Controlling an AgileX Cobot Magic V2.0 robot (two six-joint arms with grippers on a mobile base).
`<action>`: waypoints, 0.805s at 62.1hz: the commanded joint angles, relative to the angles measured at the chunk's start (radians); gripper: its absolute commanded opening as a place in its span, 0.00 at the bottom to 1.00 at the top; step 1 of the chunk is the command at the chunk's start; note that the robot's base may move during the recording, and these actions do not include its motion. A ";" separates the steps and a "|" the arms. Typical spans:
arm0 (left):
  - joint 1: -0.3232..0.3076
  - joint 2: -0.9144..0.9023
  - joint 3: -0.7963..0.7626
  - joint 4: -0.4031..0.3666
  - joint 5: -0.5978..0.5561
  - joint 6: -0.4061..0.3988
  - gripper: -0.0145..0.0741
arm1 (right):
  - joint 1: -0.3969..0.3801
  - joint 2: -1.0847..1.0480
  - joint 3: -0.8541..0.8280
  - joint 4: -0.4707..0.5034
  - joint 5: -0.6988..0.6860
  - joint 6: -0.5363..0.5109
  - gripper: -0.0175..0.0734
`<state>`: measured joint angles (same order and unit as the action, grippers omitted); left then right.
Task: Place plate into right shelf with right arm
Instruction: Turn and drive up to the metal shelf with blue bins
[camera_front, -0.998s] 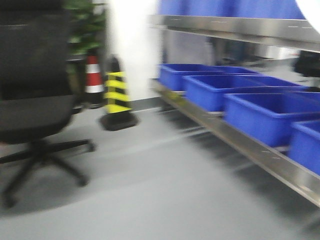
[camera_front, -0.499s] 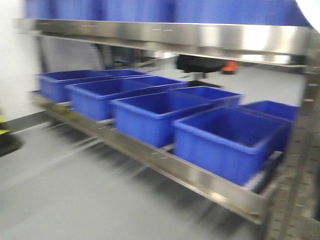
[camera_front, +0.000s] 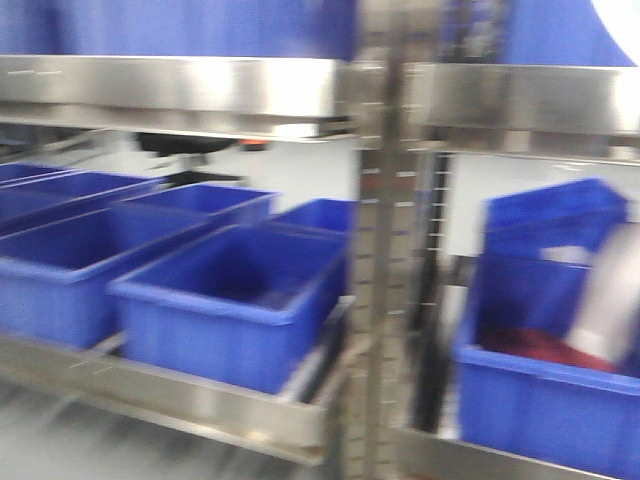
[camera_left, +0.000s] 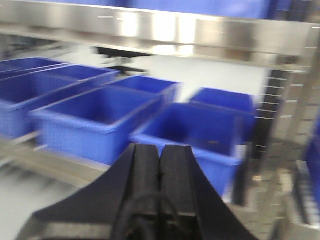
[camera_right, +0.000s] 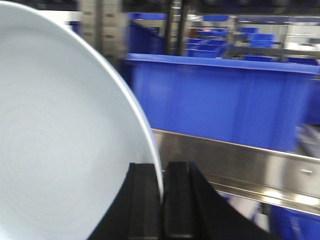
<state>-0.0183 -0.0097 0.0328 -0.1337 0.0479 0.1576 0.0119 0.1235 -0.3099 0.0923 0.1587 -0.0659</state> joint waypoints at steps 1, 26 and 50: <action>-0.002 -0.010 0.010 -0.008 -0.090 -0.007 0.02 | -0.005 0.010 -0.030 0.001 -0.092 -0.004 0.25; -0.002 -0.010 0.010 -0.008 -0.090 -0.007 0.02 | -0.005 0.010 -0.030 0.001 -0.092 -0.004 0.25; -0.002 -0.010 0.010 -0.008 -0.090 -0.007 0.02 | -0.005 0.010 -0.030 0.001 -0.092 -0.004 0.25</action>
<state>-0.0183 -0.0097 0.0328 -0.1337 0.0479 0.1576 0.0119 0.1235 -0.3099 0.0923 0.1587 -0.0659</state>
